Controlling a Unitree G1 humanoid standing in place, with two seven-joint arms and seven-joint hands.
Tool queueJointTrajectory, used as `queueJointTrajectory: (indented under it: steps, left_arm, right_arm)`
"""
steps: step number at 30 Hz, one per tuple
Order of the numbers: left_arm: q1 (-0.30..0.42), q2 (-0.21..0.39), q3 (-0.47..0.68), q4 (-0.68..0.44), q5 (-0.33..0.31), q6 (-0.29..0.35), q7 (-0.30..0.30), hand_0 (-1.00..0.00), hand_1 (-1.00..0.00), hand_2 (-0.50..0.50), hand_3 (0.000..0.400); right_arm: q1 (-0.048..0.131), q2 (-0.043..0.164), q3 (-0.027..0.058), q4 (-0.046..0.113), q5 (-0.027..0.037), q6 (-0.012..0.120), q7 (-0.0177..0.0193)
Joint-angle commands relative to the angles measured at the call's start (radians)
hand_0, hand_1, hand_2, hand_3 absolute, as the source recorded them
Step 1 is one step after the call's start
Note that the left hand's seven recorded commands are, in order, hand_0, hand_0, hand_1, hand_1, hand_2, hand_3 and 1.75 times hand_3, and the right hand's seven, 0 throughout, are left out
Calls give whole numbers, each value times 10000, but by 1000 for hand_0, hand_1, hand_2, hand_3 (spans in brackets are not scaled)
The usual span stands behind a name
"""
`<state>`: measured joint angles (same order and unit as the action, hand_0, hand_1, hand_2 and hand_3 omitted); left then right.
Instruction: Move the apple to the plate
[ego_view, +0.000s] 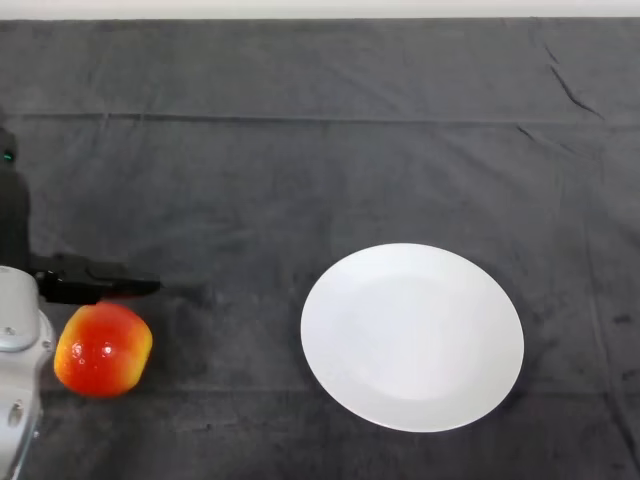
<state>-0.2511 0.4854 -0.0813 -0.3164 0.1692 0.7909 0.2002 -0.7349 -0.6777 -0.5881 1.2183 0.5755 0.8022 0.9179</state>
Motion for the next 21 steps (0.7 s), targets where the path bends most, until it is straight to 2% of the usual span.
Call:
queueJointTrajectory:
  steps: [1, 12, 21]
  left_arm:
    - [85, 480, -251, -627, 206, 153, -227, 0, 0, 0, 0]
    - [486, 1132, -700, -1410, 301, 765, -1321, 0, 0, 0, 0]
    - [1087, 1931, -384, -1413, 249, 534, -2121, 0, 0, 0, 0]
  right_arm:
    - [-180, -201, -166, 7, -27, 22, -25]
    - [-188, -209, -168, 22, -21, 32, -23]
    - [-194, -214, -168, 35, -18, 37, -19]
